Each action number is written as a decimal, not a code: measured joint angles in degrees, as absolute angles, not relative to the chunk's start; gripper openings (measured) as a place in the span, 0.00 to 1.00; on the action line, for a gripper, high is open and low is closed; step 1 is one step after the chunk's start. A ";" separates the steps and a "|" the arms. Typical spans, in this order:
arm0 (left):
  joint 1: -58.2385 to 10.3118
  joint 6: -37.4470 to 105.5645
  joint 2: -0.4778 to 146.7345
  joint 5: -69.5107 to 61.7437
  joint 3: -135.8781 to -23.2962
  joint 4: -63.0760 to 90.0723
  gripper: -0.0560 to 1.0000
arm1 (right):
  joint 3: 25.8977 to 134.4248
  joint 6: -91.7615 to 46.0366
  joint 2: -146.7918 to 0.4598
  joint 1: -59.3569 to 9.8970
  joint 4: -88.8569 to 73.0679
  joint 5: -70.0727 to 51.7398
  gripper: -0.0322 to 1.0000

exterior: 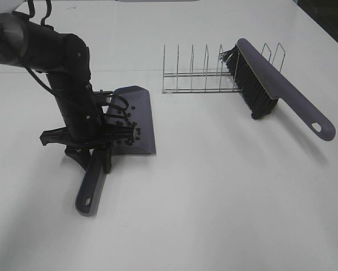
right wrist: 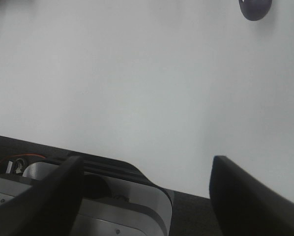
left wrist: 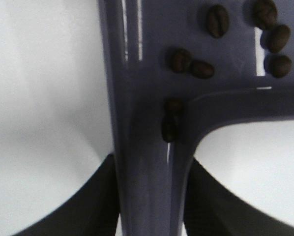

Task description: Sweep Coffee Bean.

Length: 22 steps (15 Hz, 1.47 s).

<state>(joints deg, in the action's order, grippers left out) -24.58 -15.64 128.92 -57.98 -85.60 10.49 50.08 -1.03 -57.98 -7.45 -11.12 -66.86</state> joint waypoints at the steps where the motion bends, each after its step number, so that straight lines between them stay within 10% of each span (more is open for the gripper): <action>1: -24.58 -15.64 129.03 -59.24 -86.00 11.06 0.41 | 49.33 -0.97 -57.47 -7.45 -11.12 -67.90 0.64; 5: -24.81 -16.04 128.69 -64.86 -86.92 9.28 0.72 | 45.38 -0.92 -55.46 -7.45 -10.37 -68.53 0.64; 13: -24.75 -21.26 102.33 -69.39 -81.36 -8.59 0.73 | 35.98 -0.92 -40.51 -7.45 -6.70 -69.44 0.64; 22: -24.75 -19.71 44.69 -62.91 -38.16 -8.08 0.73 | 29.62 -3.95 -25.90 -7.45 -4.98 -60.56 0.64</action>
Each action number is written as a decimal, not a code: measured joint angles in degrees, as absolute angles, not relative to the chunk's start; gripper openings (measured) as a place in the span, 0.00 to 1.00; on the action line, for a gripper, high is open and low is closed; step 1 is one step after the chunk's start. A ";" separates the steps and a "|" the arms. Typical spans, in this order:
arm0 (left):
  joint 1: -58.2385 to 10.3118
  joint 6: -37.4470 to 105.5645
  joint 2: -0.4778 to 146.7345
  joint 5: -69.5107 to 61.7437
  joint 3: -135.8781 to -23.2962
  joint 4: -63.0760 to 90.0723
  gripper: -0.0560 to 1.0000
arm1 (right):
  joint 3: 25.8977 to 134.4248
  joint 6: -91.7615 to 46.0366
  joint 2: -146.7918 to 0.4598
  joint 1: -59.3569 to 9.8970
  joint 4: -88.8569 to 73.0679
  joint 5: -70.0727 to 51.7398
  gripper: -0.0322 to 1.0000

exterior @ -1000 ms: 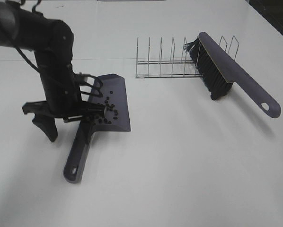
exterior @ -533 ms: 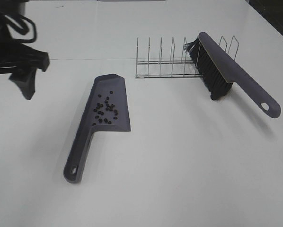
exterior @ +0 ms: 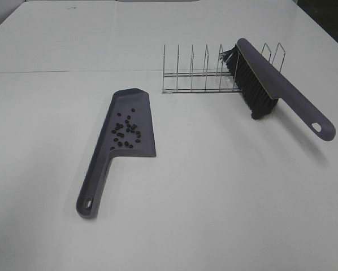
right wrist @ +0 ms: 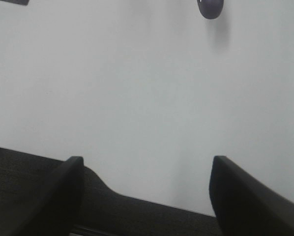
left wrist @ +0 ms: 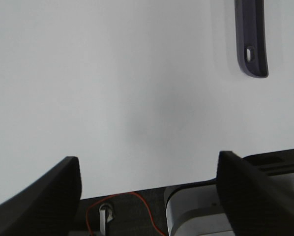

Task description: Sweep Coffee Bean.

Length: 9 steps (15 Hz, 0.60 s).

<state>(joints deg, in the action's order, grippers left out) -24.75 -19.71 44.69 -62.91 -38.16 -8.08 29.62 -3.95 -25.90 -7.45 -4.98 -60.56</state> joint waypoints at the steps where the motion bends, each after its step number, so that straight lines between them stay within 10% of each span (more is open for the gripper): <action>1: -24.75 -18.62 37.87 -61.54 -34.95 -8.08 0.73 | 29.62 -4.98 -25.90 -7.45 -5.16 -60.56 0.64; 9: -24.75 -14.50 9.17 -59.76 -29.34 -7.28 0.73 | 28.93 -6.47 -25.90 -7.45 -6.25 -60.79 0.64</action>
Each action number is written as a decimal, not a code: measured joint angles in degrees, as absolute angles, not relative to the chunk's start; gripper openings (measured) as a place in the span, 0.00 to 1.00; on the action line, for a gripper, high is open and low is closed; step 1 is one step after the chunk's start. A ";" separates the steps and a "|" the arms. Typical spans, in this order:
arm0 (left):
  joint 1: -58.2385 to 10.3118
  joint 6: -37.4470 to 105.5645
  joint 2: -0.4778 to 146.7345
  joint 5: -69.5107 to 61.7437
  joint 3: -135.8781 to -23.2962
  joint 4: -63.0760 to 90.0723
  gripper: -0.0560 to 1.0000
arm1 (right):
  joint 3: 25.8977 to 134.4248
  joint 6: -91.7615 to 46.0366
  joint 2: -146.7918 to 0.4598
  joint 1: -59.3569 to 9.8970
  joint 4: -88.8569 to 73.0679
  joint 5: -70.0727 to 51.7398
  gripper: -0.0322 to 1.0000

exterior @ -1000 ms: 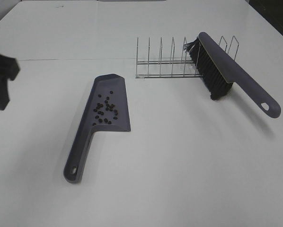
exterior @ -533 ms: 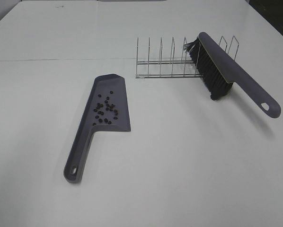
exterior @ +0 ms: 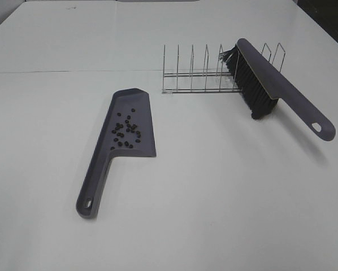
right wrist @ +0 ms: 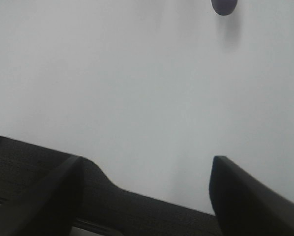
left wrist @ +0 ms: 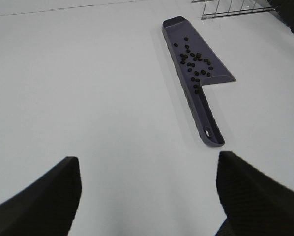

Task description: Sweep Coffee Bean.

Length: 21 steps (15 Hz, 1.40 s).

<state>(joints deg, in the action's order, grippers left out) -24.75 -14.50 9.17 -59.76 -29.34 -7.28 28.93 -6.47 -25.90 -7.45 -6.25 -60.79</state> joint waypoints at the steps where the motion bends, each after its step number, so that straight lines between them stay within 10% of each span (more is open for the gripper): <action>1: -24.75 -14.04 8.42 -60.10 -29.11 -6.53 0.73 | 28.93 -6.47 -25.90 -7.45 -6.47 -60.79 0.64; 15: -23.84 -10.94 8.14 -60.16 -29.11 -4.98 0.73 | 28.93 -6.47 -25.61 -7.45 -6.59 -60.79 0.64; 21: -0.63 -10.94 7.68 -60.16 -29.11 -4.98 0.73 | 28.93 -6.47 -11.17 -6.82 -7.05 -60.79 0.64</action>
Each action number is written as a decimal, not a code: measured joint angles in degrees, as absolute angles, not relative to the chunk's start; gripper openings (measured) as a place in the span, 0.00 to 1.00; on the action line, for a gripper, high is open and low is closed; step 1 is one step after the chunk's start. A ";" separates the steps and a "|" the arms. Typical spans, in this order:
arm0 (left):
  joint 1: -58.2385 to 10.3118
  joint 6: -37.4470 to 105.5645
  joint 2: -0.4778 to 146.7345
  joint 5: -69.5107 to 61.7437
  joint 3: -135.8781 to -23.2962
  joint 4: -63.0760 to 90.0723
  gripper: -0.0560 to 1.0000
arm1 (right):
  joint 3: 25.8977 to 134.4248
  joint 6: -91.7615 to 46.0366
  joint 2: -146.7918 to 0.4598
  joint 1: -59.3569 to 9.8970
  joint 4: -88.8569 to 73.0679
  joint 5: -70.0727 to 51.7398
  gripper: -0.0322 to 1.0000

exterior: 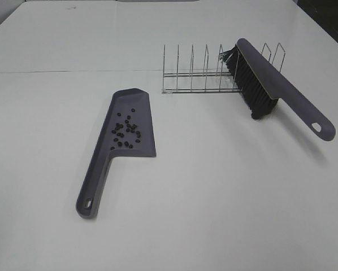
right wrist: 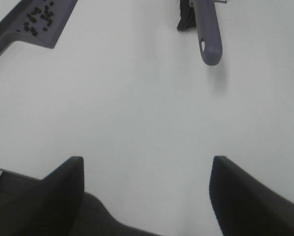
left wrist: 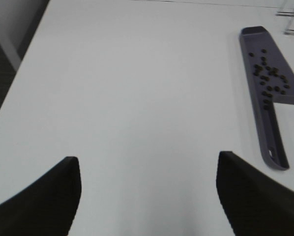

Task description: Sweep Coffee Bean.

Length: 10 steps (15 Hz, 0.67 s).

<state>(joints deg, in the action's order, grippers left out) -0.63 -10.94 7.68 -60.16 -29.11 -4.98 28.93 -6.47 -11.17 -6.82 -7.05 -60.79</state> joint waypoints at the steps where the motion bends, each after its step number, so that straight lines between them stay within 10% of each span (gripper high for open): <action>1: 0.06 -10.94 6.47 -60.16 -29.11 -4.98 0.73 | 28.93 -6.47 -9.05 -4.98 -7.22 -60.85 0.64; 10: -0.69 -10.94 -0.17 -60.16 -29.05 -4.98 0.73 | 28.93 -6.47 0.23 0.86 -8.31 -60.85 0.64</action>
<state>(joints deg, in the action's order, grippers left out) -0.69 -10.94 -0.17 -60.16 -29.05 -4.98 28.93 -6.47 0.23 0.86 -8.31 -60.85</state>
